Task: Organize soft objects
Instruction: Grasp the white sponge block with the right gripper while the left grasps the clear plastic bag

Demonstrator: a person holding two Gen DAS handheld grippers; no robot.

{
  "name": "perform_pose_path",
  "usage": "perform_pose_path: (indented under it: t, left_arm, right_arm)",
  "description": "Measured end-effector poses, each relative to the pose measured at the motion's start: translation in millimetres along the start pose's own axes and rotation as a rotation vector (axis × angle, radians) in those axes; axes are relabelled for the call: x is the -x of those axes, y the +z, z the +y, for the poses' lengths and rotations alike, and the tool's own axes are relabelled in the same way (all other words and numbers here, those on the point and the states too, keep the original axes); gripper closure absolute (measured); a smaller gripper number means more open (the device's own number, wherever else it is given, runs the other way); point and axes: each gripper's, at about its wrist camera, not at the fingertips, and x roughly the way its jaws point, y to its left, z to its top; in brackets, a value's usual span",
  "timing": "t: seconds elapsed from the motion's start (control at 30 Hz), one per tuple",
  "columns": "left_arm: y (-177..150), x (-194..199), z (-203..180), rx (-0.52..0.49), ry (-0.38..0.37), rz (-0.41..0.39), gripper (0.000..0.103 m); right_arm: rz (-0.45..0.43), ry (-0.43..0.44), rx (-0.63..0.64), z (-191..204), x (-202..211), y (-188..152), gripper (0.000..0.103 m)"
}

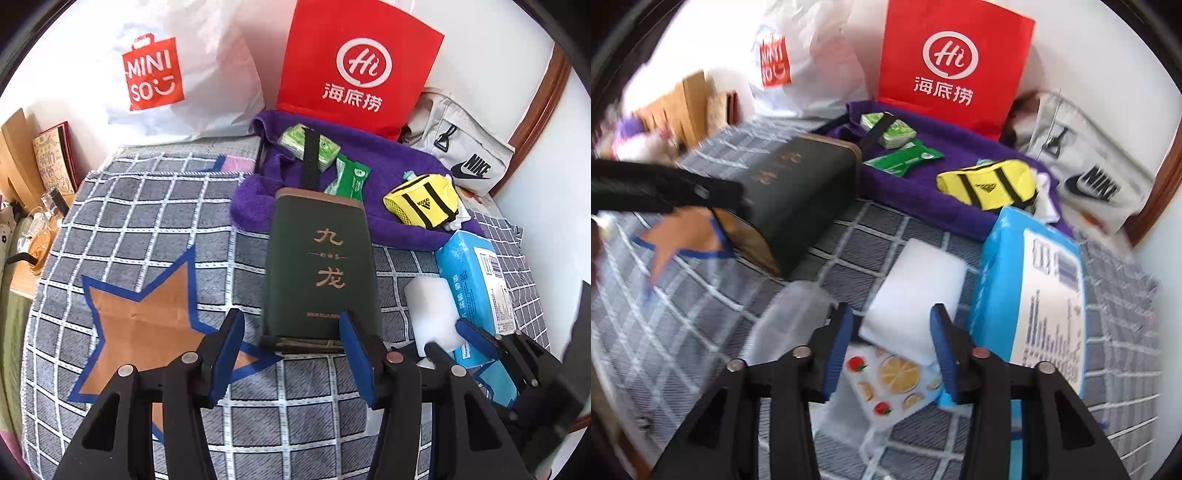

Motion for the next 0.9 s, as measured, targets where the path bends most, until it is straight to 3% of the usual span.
perform_pose_path:
  t: [0.1, 0.23, 0.33, 0.57, 0.9]
  left_arm:
    - [-1, 3, 6, 0.002, 0.002, -0.004, 0.051]
    - [-6, 3, 14, 0.028, 0.005, 0.006, 0.051]
    - [-10, 4, 15, 0.040, 0.004, 0.014, 0.051]
    - [-29, 22, 1, 0.035, 0.018, 0.004, 0.051]
    - [-70, 33, -16, 0.038, 0.043, 0.013, 0.051]
  right_arm:
    - [-0.006, -0.031, 0.032, 5, -5, 2, 0.069]
    - [-0.020, -0.036, 0.089, 12, 1, 0, 0.083]
    - [-0.033, 0.028, 0.045, 5, 14, 0, 0.087]
    - [-0.088, 0.220, -0.030, -3, 59, -10, 0.090]
    - [-0.128, 0.215, 0.001, -10, 110, -65, 0.091]
